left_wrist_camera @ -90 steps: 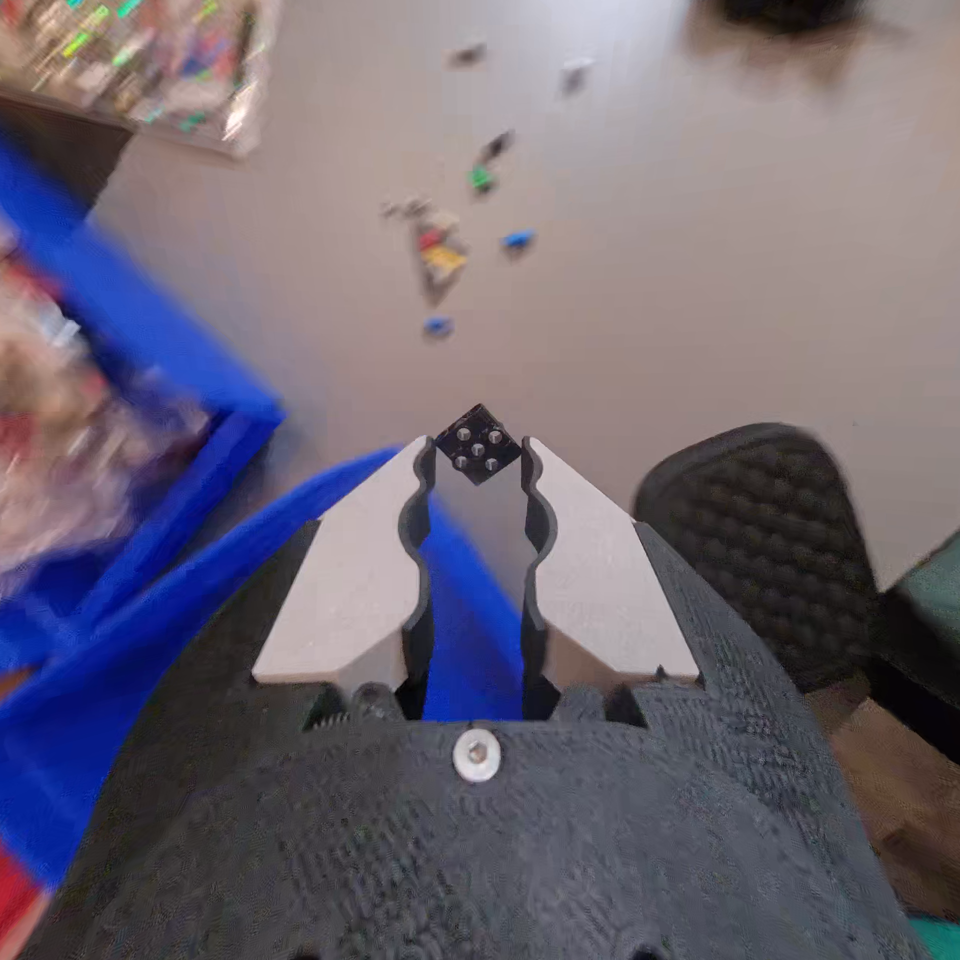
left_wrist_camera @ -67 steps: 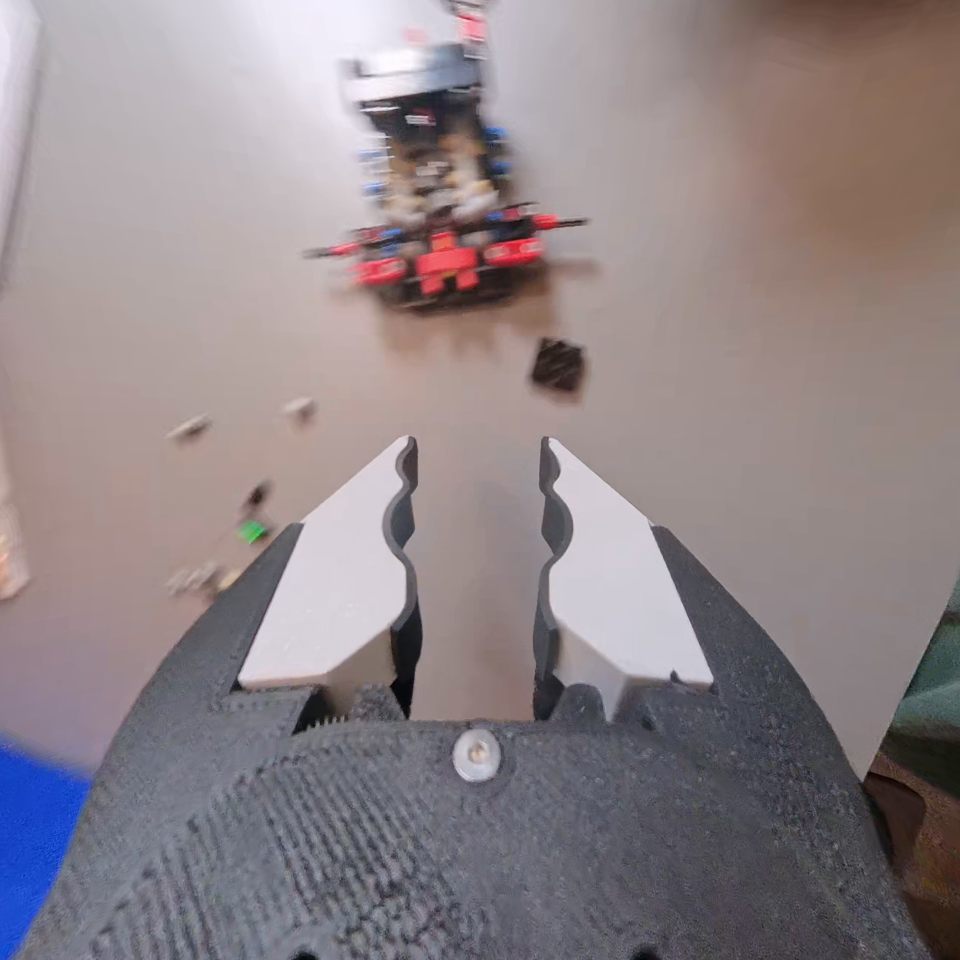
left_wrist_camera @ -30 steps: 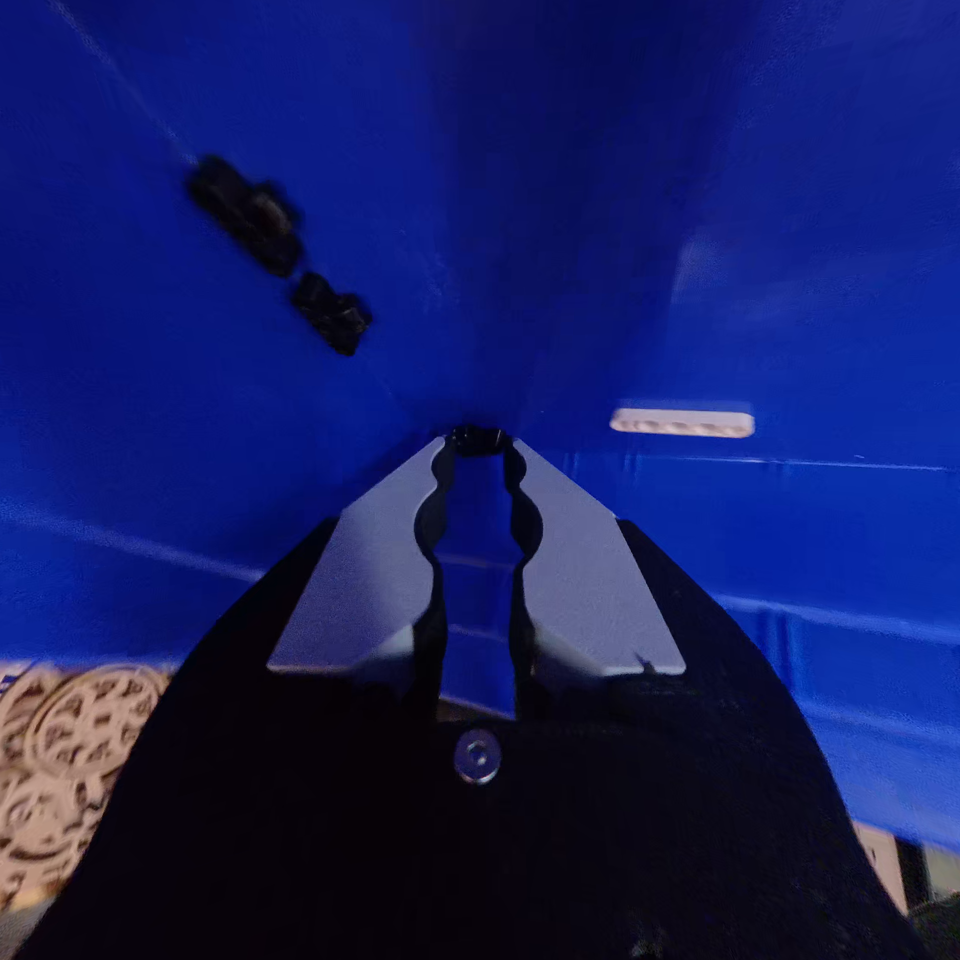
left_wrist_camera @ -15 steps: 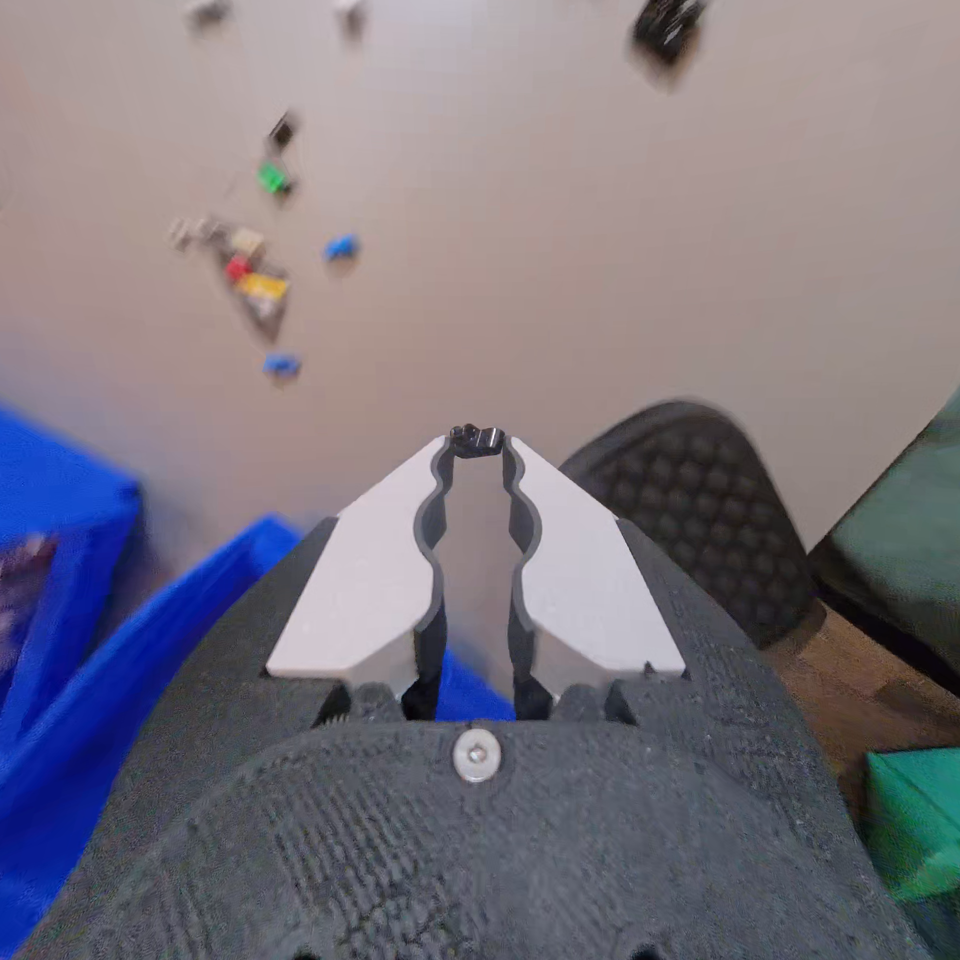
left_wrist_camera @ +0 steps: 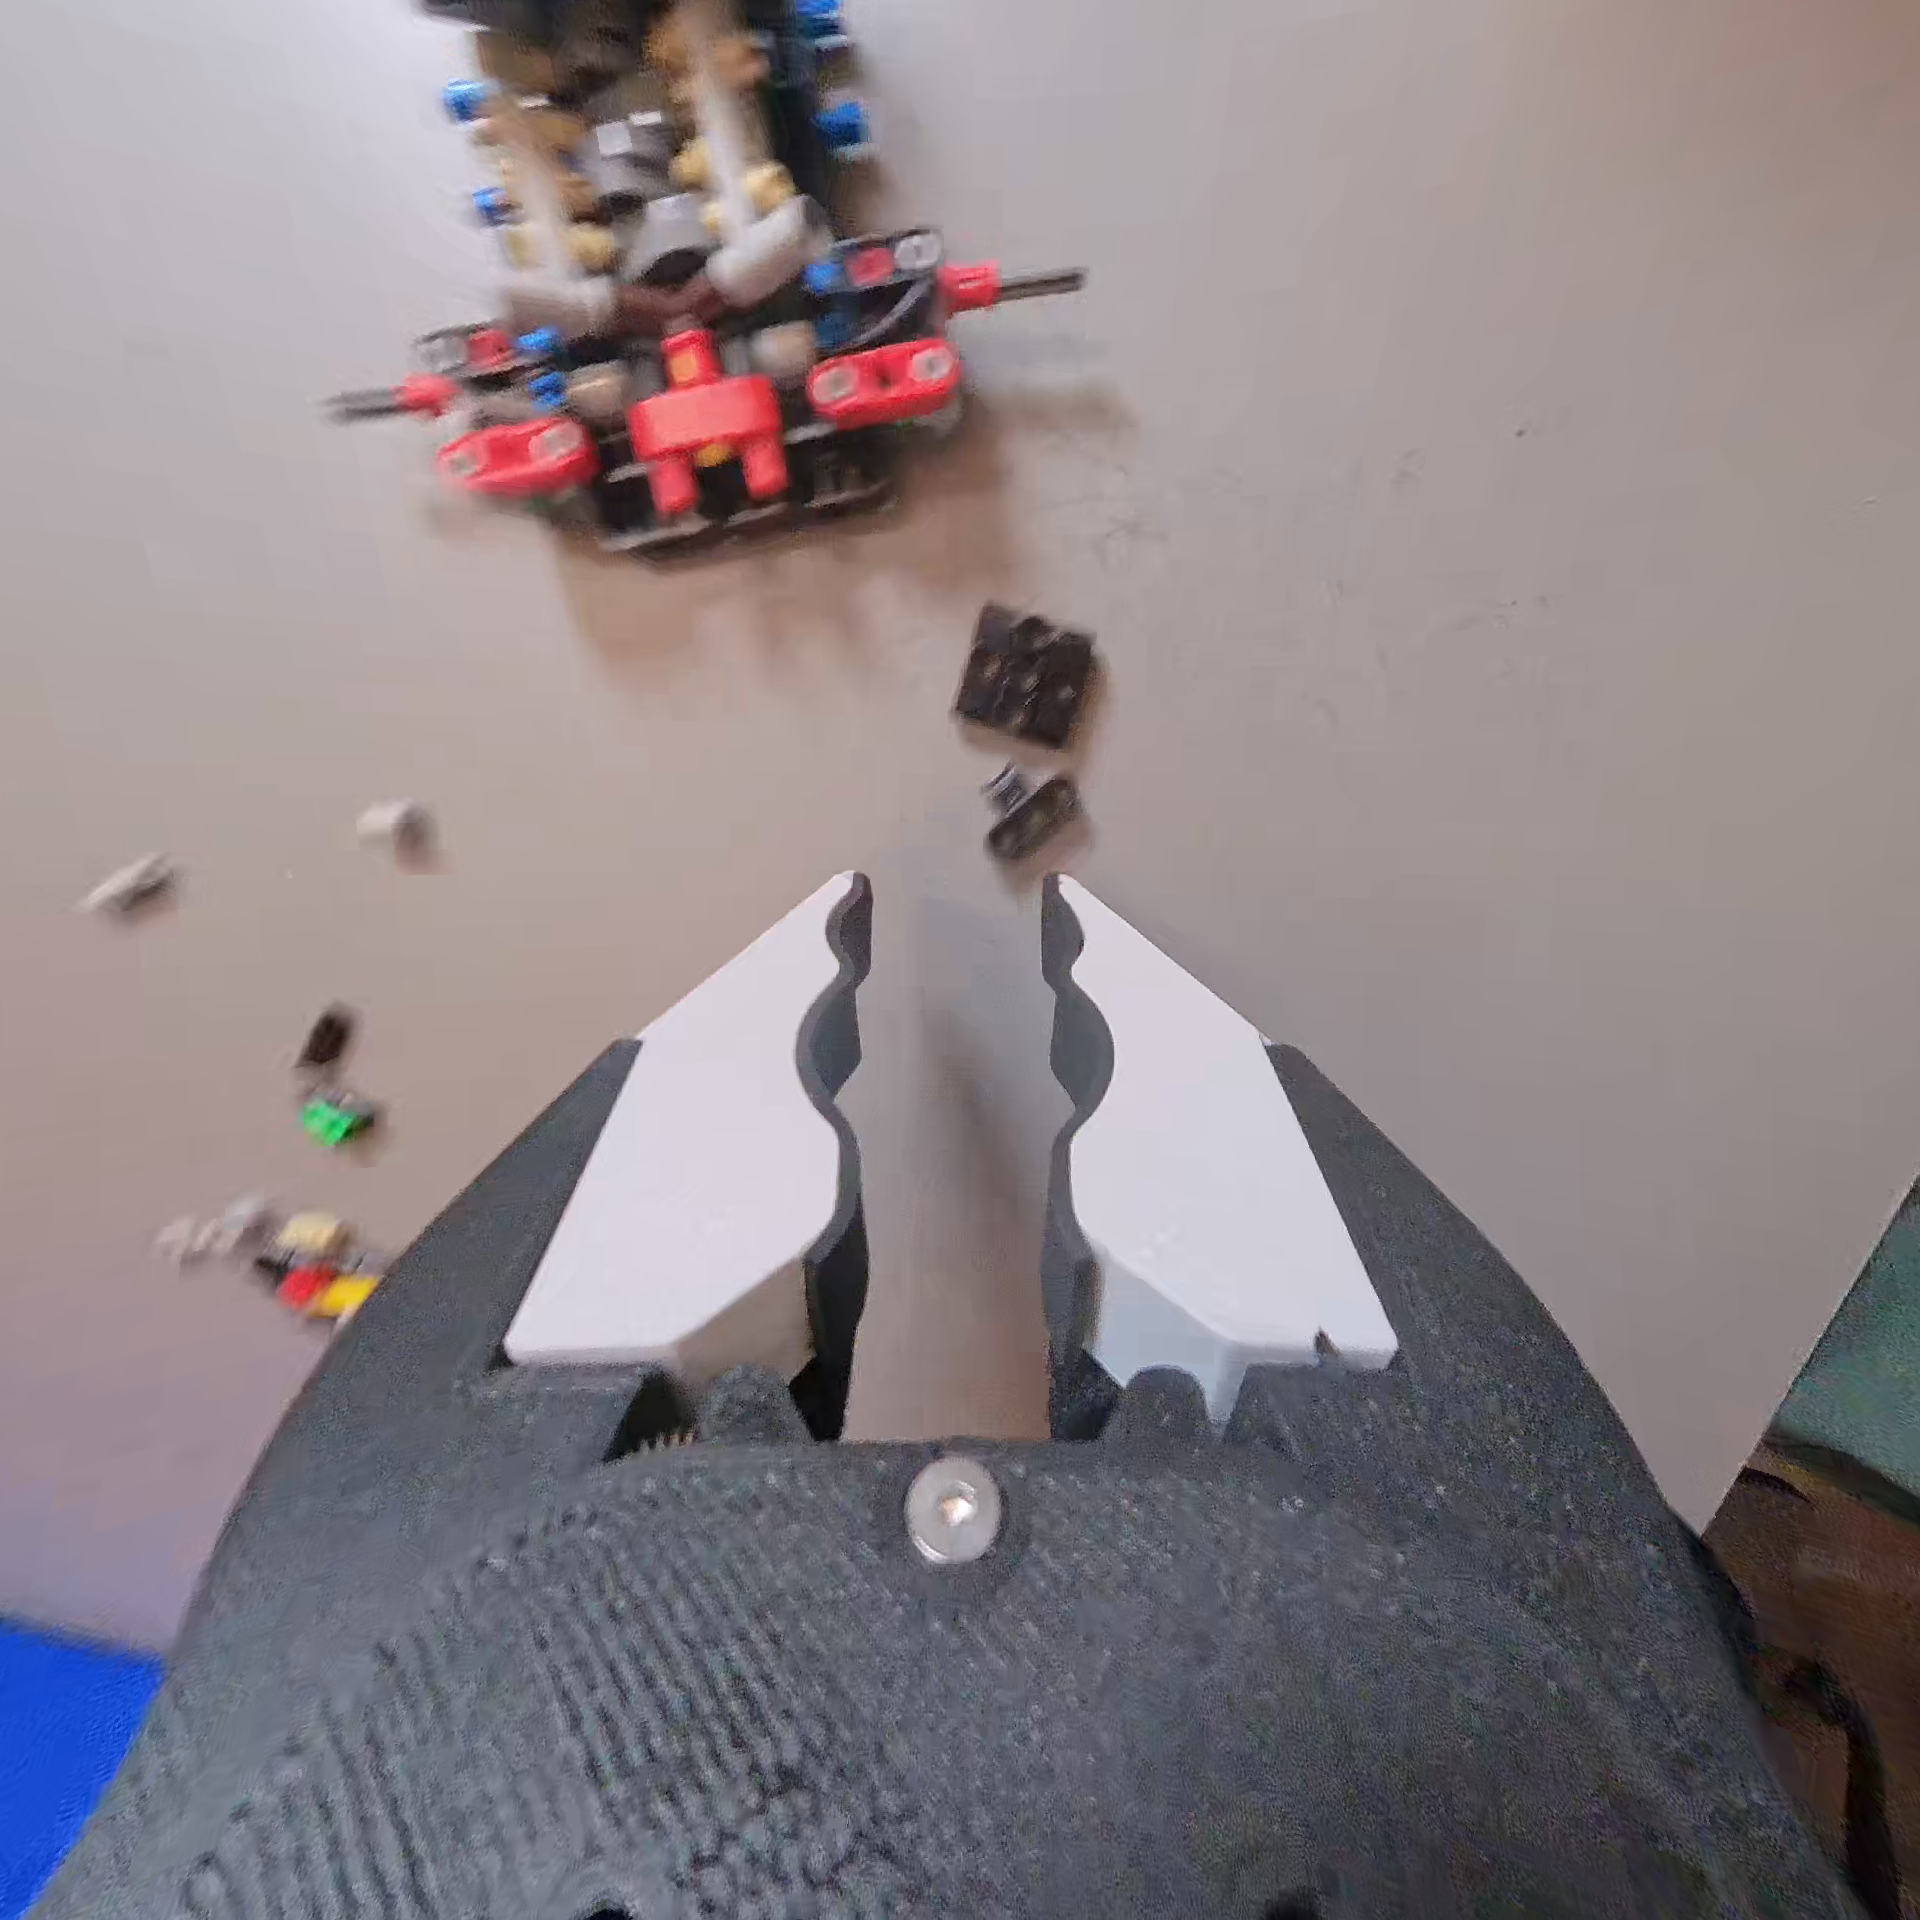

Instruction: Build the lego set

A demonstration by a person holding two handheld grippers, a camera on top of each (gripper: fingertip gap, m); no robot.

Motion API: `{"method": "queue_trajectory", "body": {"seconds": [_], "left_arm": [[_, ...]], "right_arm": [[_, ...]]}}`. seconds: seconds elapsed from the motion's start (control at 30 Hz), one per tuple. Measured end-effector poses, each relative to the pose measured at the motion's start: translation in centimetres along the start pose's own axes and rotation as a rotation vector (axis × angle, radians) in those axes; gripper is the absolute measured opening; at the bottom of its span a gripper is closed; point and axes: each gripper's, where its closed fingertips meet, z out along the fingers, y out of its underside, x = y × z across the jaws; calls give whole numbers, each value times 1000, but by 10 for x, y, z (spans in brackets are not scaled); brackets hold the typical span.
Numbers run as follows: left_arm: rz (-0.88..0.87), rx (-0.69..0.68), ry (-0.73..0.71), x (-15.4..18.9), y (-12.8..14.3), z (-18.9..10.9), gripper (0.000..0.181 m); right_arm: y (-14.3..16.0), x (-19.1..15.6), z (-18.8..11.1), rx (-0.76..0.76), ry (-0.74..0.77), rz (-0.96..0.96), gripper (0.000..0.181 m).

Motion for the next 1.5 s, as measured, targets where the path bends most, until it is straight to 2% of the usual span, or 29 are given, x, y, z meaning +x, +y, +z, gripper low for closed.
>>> {"method": "queue_trajectory", "body": {"seconds": [0.03,0.1,0.17,0.27,0.37,0.47,0.53,0.6,0.67,0.77,0.83,0.9,1.1,1.17,1.37,1.5], "left_arm": [[-25,16,-32,-10,7,-15,32],[-105,34,-129,-38,34,-53,32],[-233,32,-245,-72,76,-98,33],[-488,18,-443,-127,164,-164,34],[-834,100,-652,-177,262,-218,35],[-1215,194,-766,-197,356,-235,35],[-1414,231,-771,-198,397,-228,35],[-1535,193,-784,-195,426,-218,35],[-1614,118,-770,-191,441,-205,35],[-1711,23,-729,-187,450,-188,32],[-1743,-87,-746,-182,460,-180,30],[-1774,-137,-749,-180,465,-172,30],[-1850,-143,-775,-180,478,-153,39],[-1855,-130,-800,-180,482,-156,32],[-1838,-154,-755,-175,483,-156,34],[-1833,-170,-767,-171,488,-158,25]], "right_arm": [[-1,1,-1,4,1,1,83],[-4,2,-3,13,3,2,83],[-7,3,-5,25,5,5,83],[-11,3,-8,37,3,11,83],[-13,4,-10,43,4,17,83],[-12,3,-12,44,1,30,83],[-9,2,-12,40,-5,35,83],[-8,0,-11,35,-13,43,83],[-7,-1,-11,32,-20,48,83],[-6,-3,-11,34,-28,61,82],[-7,-3,-11,37,-33,66,82],[-8,-4,-12,42,-39,72,82],[-10,-3,-14,54,-53,95,82],[-10,-3,-15,56,-56,104,82],[-10,-7,-15,54,-75,111,81],[-10,-7,-15,56,-76,116,81]]}}
